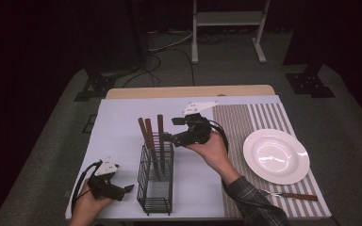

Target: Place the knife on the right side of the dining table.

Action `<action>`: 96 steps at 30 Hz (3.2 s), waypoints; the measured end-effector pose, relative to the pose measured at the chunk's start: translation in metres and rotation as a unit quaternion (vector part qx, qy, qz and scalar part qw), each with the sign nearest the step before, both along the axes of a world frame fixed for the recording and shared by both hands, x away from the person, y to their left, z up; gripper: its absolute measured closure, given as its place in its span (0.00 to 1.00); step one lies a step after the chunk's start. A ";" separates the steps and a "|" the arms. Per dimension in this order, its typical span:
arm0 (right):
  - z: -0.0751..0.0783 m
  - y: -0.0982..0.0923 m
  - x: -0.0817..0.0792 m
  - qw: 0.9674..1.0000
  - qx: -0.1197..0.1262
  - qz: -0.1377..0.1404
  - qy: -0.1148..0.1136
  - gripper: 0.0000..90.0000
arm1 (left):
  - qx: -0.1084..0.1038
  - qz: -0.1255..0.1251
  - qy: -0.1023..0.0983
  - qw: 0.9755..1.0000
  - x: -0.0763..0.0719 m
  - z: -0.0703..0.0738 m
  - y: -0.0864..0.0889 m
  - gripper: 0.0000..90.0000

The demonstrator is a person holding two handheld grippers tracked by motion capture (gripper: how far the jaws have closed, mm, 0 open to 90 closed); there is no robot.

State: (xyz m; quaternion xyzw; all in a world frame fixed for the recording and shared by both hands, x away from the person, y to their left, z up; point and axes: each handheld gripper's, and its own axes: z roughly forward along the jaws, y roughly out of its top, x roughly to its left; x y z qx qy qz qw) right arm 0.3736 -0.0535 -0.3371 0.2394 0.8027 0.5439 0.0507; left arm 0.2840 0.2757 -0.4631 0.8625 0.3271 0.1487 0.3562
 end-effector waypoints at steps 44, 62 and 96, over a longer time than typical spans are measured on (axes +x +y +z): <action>-0.001 0.022 0.027 0.998 0.060 0.007 0.006 0.78 | 0.000 0.000 0.001 1.000 0.000 0.000 0.000 0.00; 0.004 0.012 0.011 0.995 0.095 0.027 0.014 0.84 | 0.001 0.000 0.001 1.000 0.000 0.000 0.000 0.00; 0.050 0.004 -0.011 0.988 0.141 0.052 -0.037 0.89 | 0.001 0.000 0.002 1.000 0.000 0.000 0.000 0.00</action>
